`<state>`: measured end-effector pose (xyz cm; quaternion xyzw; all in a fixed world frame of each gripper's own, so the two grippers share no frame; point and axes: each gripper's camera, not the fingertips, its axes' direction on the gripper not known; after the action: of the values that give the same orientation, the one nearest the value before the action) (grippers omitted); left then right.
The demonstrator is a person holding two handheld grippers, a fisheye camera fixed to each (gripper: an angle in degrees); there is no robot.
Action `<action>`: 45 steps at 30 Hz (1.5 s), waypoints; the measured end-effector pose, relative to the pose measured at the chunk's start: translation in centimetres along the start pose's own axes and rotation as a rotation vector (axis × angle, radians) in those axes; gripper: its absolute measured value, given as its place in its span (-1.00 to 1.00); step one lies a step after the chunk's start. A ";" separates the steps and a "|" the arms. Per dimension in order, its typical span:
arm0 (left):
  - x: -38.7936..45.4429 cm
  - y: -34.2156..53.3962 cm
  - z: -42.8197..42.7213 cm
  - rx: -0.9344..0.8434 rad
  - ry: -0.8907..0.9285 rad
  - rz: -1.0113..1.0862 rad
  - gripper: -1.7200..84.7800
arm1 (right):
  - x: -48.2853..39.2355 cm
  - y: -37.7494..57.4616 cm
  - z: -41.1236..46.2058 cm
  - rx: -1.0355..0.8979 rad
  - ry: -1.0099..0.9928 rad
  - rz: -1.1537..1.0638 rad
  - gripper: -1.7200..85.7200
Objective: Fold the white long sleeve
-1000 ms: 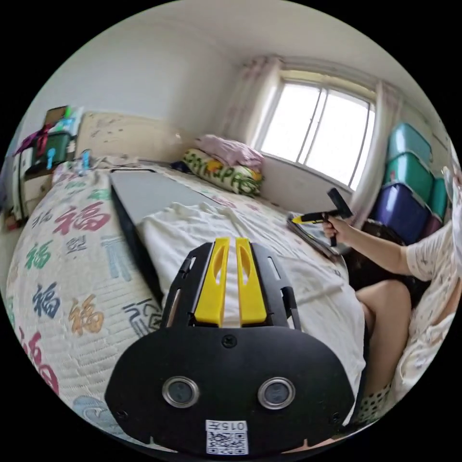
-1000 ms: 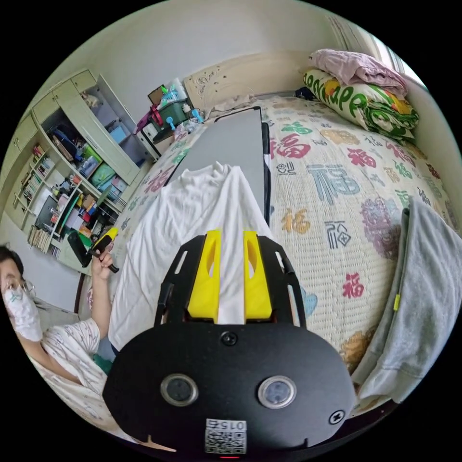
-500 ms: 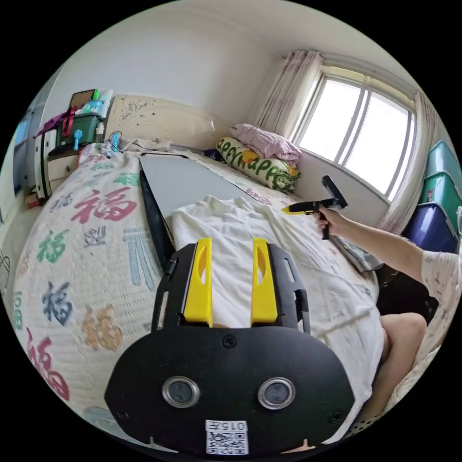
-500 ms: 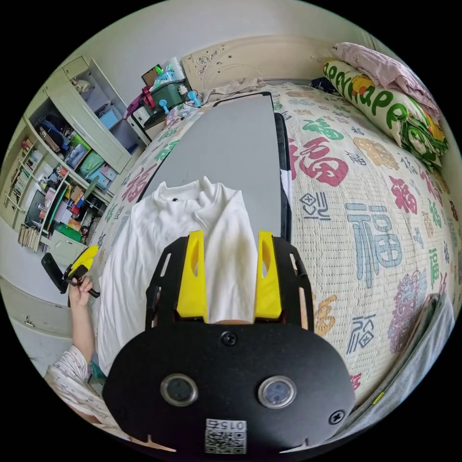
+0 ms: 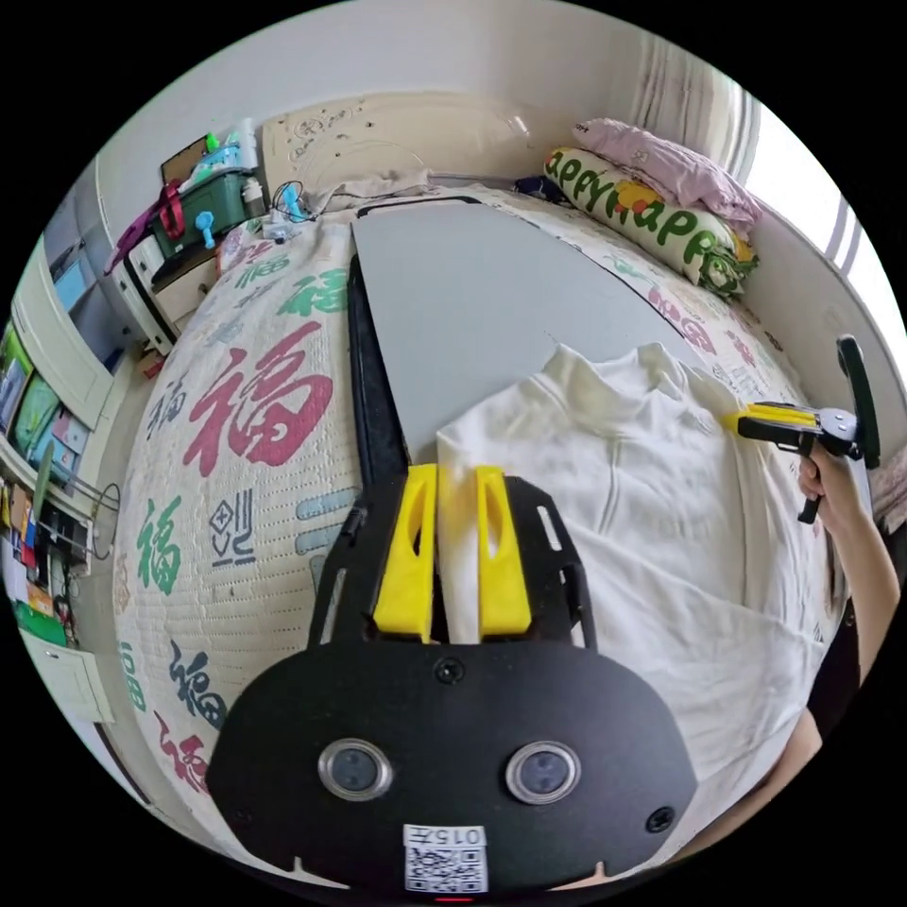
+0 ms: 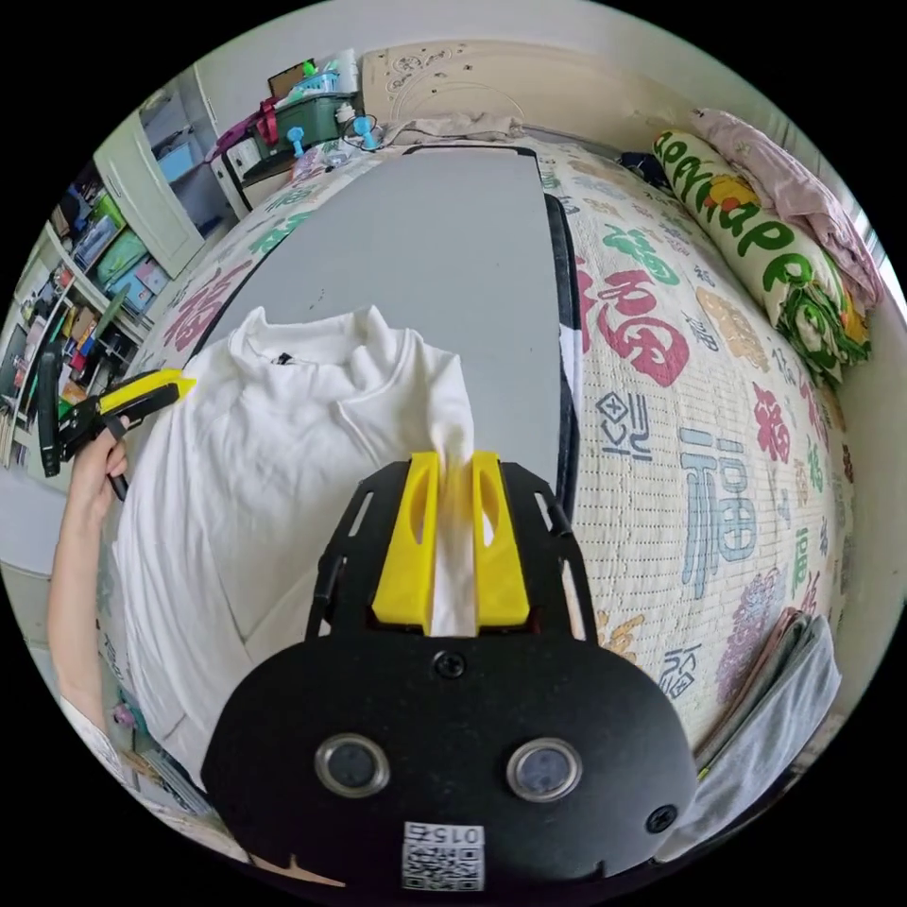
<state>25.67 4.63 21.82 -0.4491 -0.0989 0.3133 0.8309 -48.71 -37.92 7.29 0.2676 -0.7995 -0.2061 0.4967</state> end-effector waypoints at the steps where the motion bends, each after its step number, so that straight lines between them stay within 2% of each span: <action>1: 0.6 0.2 -0.3 -0.008 0.009 -0.005 -0.88 | -0.4 0.4 -1.3 0.019 0.020 -0.011 -0.86; 6: 2.6 3.1 -6.0 0.132 0.062 -0.005 -0.94 | -0.5 3.4 -9.3 0.168 -0.071 0.023 -0.87; 9: 4.0 7.7 -13.0 0.289 0.127 0.044 -0.95 | -0.5 7.7 -16.6 0.266 -0.133 0.002 -0.88; 12: 6.0 15.4 -21.7 0.444 0.189 0.162 -0.95 | 0.5 14.4 -25.1 0.370 -0.235 -0.023 -0.88; 14: 7.9 23.9 -28.2 0.520 0.235 0.271 -0.95 | 1.4 21.5 -31.4 0.407 -0.383 -0.102 -0.89; 18: 10.7 38.2 -32.6 0.478 0.365 0.374 -0.96 | 1.6 33.9 -36.8 0.350 -0.523 -0.264 -0.89; 20: 13.0 46.8 -31.8 0.373 0.404 0.368 -0.96 | 1.5 41.7 -36.8 0.239 -0.578 -0.292 -0.90; 23: 15.5 53.9 -30.6 0.290 0.436 0.327 -0.96 | 0.2 49.0 -35.3 0.107 -0.514 -0.331 -0.90; 27: 16.9 56.5 -34.3 0.338 0.371 0.296 -0.96 | 0.5 52.5 -36.7 0.123 -0.470 -0.310 -0.92; 31: 16.2 56.3 -39.7 0.421 0.446 0.261 -0.95 | 4.4 53.3 -41.2 0.204 -0.569 -0.200 -0.95; 33: 17.0 55.9 -40.4 0.379 0.400 0.273 -0.93 | 5.4 53.9 -42.6 0.210 -0.540 -0.187 -0.96; 36: 16.7 55.6 -38.9 0.234 0.341 0.225 -0.88 | 6.9 54.8 -41.3 0.107 -0.476 -0.124 -0.96; 39: 13.7 56.0 -40.0 0.263 0.405 0.097 -0.84 | 10.0 56.2 -40.5 0.094 -0.485 -0.008 -0.92; 42: 9.0 54.4 -43.0 0.381 0.352 -0.062 -0.84 | 13.6 55.8 -41.0 0.151 -0.526 0.071 -0.80; 45: 3.7 49.8 -43.5 0.360 0.326 -0.236 -0.81 | 16.4 52.4 -40.8 0.163 -0.575 0.130 -0.70</action>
<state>26.41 -2.93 -43.96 -0.3242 0.0419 0.1504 0.9330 -29.43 -10.48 66.95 0.1855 -0.9366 -0.1766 0.2391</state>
